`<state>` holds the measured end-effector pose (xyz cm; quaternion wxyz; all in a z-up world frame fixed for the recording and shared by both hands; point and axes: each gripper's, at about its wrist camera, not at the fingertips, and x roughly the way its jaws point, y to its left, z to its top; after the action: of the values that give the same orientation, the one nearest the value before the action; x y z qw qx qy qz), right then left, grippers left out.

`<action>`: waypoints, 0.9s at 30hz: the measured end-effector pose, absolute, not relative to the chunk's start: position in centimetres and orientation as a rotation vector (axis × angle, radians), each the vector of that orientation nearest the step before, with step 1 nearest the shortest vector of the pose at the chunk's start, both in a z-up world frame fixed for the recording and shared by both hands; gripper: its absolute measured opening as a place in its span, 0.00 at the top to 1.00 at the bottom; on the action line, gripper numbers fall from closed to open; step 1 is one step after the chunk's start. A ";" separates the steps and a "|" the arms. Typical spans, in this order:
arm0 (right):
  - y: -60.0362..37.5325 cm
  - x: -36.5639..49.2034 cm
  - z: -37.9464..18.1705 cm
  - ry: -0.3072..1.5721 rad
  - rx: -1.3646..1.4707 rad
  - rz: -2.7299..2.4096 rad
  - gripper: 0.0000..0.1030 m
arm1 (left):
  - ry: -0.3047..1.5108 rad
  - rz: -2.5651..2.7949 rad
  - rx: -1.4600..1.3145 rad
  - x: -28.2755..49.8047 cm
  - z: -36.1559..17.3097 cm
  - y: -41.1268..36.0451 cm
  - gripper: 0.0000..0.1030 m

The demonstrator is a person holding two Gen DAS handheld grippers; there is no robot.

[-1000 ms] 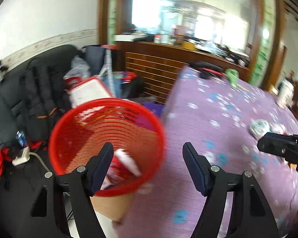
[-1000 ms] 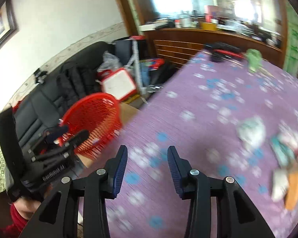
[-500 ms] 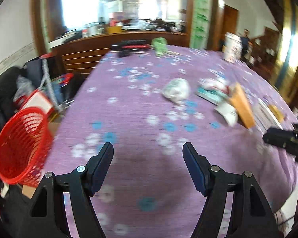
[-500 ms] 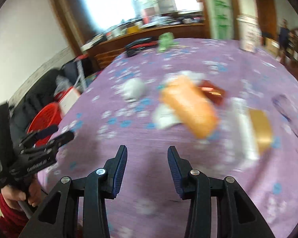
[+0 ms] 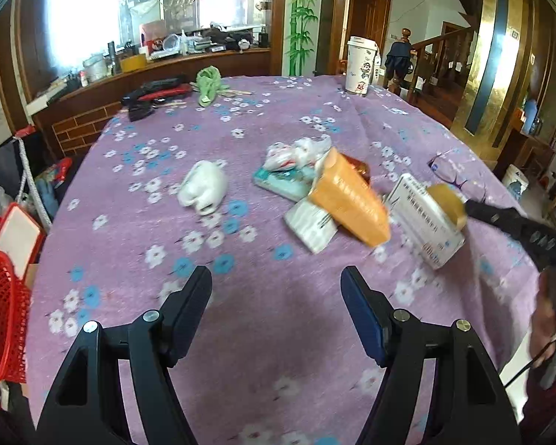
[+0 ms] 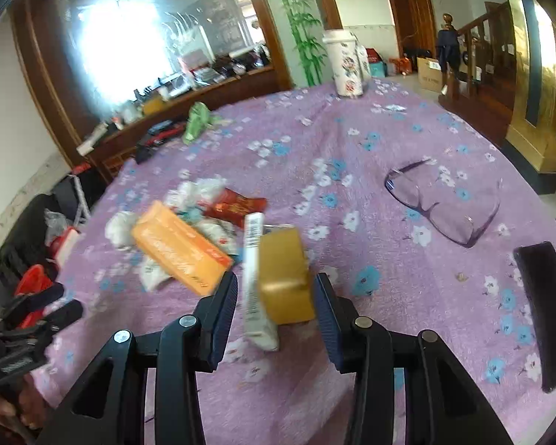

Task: Collect trash
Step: 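Move both open tools back over the table, then grasp the gold box and white box with the right tool while the left tool grasps the orange box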

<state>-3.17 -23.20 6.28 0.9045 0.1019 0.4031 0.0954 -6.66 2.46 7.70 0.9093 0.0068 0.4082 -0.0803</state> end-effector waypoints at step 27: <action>-26.3 -2.3 3.8 0.844 0.297 0.228 0.67 | 0.923 -0.226 -0.084 3.7 5.4 -3.7 0.39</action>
<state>-2.34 -26.26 3.78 0.8954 0.1431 0.4070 0.1102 3.69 -3.65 5.40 0.8884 -0.0406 0.4441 -0.1089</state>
